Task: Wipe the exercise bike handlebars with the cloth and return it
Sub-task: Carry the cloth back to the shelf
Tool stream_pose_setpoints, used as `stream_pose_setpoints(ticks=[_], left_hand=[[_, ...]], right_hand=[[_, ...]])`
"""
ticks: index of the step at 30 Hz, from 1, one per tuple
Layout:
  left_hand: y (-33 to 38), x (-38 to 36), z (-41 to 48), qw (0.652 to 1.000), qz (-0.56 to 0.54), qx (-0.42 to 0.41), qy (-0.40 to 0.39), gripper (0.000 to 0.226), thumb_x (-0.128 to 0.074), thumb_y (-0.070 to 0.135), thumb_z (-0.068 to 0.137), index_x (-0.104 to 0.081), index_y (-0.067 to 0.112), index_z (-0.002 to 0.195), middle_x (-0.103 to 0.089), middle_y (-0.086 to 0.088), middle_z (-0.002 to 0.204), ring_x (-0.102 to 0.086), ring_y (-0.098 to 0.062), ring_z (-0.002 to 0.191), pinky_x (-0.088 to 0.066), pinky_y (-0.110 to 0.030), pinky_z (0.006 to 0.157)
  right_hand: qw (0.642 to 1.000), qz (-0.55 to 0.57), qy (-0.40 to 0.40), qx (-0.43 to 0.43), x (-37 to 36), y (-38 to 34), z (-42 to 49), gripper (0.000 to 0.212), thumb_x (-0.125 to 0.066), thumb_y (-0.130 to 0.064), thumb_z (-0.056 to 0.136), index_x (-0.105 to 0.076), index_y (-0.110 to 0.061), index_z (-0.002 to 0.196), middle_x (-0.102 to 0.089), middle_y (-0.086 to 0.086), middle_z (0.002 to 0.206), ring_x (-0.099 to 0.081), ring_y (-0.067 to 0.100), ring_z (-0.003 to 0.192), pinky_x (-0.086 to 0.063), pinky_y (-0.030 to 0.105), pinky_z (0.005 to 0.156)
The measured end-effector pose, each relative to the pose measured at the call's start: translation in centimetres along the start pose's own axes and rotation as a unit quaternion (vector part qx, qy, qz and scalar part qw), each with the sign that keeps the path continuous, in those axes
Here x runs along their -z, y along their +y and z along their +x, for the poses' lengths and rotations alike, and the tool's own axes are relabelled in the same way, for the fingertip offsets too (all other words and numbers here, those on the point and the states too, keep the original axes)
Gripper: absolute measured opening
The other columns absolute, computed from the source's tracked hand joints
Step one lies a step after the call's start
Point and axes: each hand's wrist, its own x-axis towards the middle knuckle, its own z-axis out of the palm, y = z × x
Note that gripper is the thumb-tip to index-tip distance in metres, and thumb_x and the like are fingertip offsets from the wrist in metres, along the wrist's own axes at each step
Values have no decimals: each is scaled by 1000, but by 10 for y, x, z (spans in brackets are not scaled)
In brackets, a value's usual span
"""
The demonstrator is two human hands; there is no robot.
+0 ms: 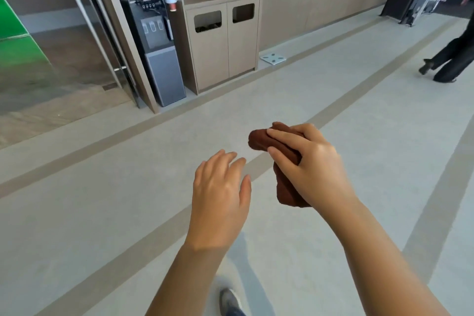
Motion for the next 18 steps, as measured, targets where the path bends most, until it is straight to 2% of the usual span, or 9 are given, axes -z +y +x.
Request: stream_pose_setpoints(ticks=[3, 9, 14, 18], left_hand=[[-39, -11, 79, 999, 17, -7, 27, 27, -70, 15, 77, -68, 6, 103, -68, -13, 108, -61, -33, 106, -44, -50, 90], [-100, -42, 188, 999, 13, -10, 35, 26, -73, 10, 74, -69, 3, 99, -69, -15, 103, -62, -35, 103, -46, -50, 87], [-157, -80, 276, 1000, 18, 3, 8, 26, -70, 12, 76, -68, 4, 101, -68, -15, 106, -61, -34, 104, -46, -50, 88], [-205, -118, 365, 999, 45, 8, 18, 27, -70, 12, 76, -68, 4, 101, -68, -15, 106, -61, -35, 104, -46, -50, 88]], right_hand=[[1000, 3, 8, -2, -30, -2, 77, 30, -62, -31, 84, -63, -33, 115, -57, -5, 116, -59, 15, 100, -45, 26, 80], [1000, 24, -13, -6, -80, 8, 193, 31, -61, -31, 84, -62, -36, 114, -57, -7, 116, -59, 14, 100, -51, 35, 83], [999, 30, -30, -9, -140, 30, 299, 30, -62, -32, 84, -62, -36, 114, -57, -7, 116, -58, 12, 98, -45, 26, 81], [998, 53, -35, 2, -191, 52, 395, 30, -62, -29, 84, -63, -33, 114, -57, -5, 116, -58, 15, 99, -46, 28, 84]])
